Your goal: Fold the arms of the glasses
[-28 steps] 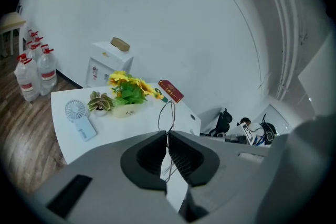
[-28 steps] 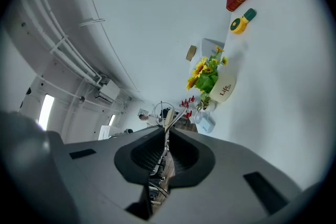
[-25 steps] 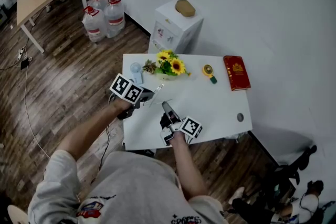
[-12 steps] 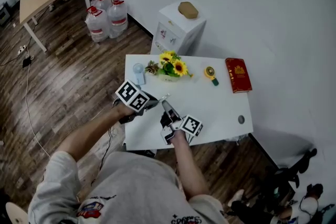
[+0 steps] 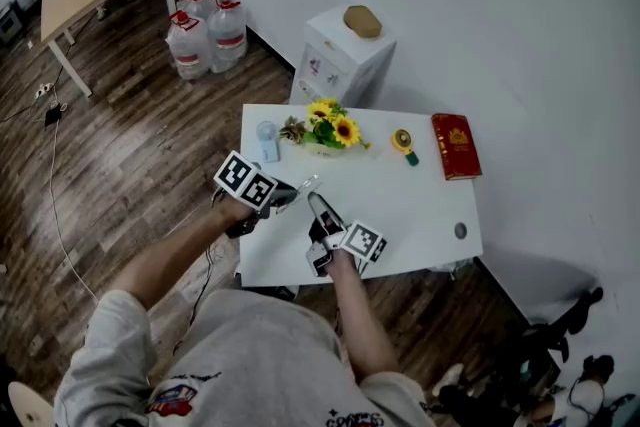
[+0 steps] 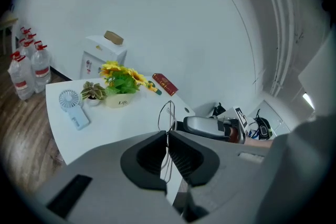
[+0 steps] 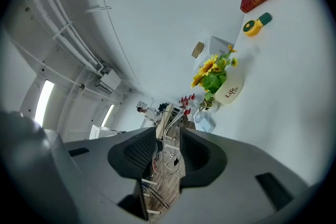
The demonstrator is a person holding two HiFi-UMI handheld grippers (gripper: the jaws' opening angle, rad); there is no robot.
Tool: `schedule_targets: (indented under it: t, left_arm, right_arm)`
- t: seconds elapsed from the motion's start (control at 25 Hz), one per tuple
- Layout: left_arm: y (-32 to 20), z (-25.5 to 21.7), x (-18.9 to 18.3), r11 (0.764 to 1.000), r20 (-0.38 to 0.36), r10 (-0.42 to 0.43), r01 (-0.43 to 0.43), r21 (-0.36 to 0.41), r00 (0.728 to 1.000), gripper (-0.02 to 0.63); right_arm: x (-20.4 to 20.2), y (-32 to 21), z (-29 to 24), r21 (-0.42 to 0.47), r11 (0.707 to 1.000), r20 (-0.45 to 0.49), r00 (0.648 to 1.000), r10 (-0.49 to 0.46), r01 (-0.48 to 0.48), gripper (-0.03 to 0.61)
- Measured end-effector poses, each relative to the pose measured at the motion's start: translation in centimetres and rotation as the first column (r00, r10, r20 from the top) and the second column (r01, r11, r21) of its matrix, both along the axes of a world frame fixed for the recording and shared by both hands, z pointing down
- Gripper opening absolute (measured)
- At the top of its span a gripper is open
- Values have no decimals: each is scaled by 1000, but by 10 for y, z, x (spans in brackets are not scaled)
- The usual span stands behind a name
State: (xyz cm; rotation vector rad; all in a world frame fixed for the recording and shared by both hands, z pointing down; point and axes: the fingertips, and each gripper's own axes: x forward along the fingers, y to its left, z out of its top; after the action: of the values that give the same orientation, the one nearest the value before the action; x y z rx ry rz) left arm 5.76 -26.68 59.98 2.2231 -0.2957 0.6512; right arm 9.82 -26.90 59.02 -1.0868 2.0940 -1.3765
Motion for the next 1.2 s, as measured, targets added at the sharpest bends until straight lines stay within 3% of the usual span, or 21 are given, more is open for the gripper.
schedule_targets:
  t: [0.16,0.24,0.4,0.6,0.72,0.92,1.2]
  left_arm:
    - [-10,4,-12,998,0,-64,64,6,998,15]
    - [-16,6,-19,995,1,-100,100,18,995,15]
    - [-26,11,-36,982,-15,-186,186,20,982,15]
    - [-35,12,-51,958,-42,-285,285,11,958,15]
    - [-35,14,-56,949,-57,-315,316,3,947,15]
    - [-40,8,-58,945,-66,-324,326,16,944,15]
    - [-49,-5,-55,948,-89,-310,315,46,947,15]
  right_arm:
    - [5,5,3,14,1000,-60,998,1,0,130]
    - [18,10,15,-10,999,-196,980,29,-31,102]
    - [41,14,24,24,998,-463,884,67,-63,2]
    - [61,11,12,114,992,-672,731,118,-55,3]
    - [69,7,-6,185,981,-721,670,177,-61,3]
    - [75,2,-34,276,959,-746,615,256,-63,2]
    - [72,4,-59,362,931,-738,593,321,-53,2]
